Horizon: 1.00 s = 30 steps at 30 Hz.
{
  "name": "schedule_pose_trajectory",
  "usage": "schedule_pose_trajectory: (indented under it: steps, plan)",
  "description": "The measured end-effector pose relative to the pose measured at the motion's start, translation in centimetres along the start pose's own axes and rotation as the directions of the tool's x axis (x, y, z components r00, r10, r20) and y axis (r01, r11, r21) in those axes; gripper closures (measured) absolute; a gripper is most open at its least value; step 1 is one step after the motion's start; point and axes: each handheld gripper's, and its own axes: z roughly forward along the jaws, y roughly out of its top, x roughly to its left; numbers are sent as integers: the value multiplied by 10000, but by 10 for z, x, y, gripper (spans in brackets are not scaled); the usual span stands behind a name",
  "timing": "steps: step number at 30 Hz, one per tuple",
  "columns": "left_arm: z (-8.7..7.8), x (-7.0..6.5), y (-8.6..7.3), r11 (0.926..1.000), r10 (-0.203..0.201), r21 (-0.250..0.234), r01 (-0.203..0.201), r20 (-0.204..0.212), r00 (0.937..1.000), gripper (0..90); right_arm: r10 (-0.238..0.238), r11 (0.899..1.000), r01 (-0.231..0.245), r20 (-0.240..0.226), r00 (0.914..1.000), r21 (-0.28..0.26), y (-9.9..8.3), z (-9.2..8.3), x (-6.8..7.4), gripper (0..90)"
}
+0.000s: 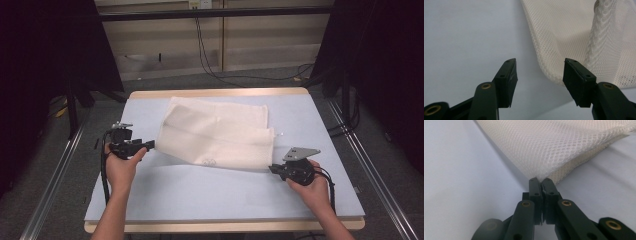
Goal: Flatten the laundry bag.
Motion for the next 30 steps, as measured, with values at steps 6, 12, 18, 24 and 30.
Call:
schedule_pose_trajectory:
  steps: [6,12,18,24,30]
  plan:
    - [0,2,-1,9993,134,359,-137,83,9999,435,118,9999,-118,-46,9999,-7,0,0,-2,872]
    - [8,-6,-2,9972,359,635,-384,396,9986,431,370,9992,-371,-66,9993,-147,0,0,-5,820]
    - [16,-13,4,9951,603,749,-646,575,9965,418,1283,9905,-1281,9,9917,-500,1,-4,-12,557]
    - [26,-15,14,9950,646,717,-690,612,9960,401,2317,9680,-2346,-413,9719,-889,4,-1,-19,429]
    - [37,-13,23,9957,626,640,-672,706,9955,399,2786,9568,-2787,-133,9603,-831,14,8,-26,353]
